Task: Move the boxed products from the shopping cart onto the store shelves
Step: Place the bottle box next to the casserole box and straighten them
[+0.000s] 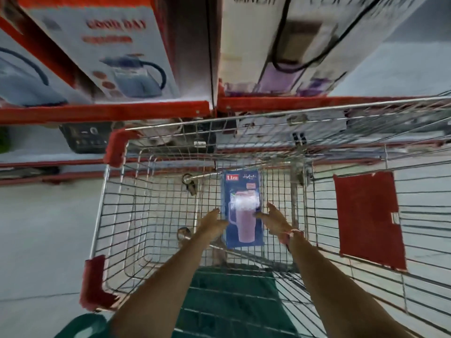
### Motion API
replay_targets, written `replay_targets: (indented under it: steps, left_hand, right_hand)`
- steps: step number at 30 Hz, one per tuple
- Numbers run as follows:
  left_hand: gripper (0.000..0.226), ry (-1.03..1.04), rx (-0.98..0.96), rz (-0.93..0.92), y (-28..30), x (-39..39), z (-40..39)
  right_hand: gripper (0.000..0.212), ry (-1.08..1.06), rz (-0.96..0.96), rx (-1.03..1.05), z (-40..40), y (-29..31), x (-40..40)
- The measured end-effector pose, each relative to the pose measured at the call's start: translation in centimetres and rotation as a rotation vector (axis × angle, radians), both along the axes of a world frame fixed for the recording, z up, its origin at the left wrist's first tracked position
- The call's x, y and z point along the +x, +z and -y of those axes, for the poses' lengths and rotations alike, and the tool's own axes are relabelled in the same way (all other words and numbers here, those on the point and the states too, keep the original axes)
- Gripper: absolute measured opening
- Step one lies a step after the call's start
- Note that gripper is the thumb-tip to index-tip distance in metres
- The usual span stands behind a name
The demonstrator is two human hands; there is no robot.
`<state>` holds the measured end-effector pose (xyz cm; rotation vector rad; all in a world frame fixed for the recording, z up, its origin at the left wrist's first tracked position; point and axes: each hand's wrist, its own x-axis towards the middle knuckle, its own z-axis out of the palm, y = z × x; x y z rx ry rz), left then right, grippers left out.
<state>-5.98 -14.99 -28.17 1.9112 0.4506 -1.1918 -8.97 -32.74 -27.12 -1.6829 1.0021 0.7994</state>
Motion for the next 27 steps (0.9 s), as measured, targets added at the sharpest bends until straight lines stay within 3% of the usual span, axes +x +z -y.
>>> replay_targets:
  steps: [4, 7, 14, 18, 22, 27]
  left_hand:
    - [0.039, 0.011, -0.069, -0.078, -1.2, -0.3, 1.0]
    - [0.038, 0.039, -0.076, -0.085, 0.3, -0.3, 0.6]
    - [0.041, 0.074, -0.093, 0.142, 10.8, -1.0, -3.7]
    - [0.024, 0.109, -0.182, 0.335, 18.4, -2.2, -6.7]
    - [0.037, 0.130, -0.268, 0.472, 24.5, -3.0, -8.8]
    - [0.035, 0.104, -0.286, 0.634, 28.7, -2.3, -9.7]
  right_hand:
    - [0.033, -0.058, 0.023, 0.079, -0.8, -1.3, 0.0]
    - [0.057, -0.091, 0.059, 0.105, -0.8, -1.3, -0.6]
    - [0.053, -0.035, 0.177, 0.092, -3.2, 11.8, -1.9]
    - [0.042, 0.033, 0.388, 0.097, -4.7, 19.0, -3.2]
    - [0.043, 0.104, 0.604, -0.024, -6.4, 24.9, -3.8]
    - [0.045, 0.072, 0.793, -0.139, -8.0, 28.7, -3.4]
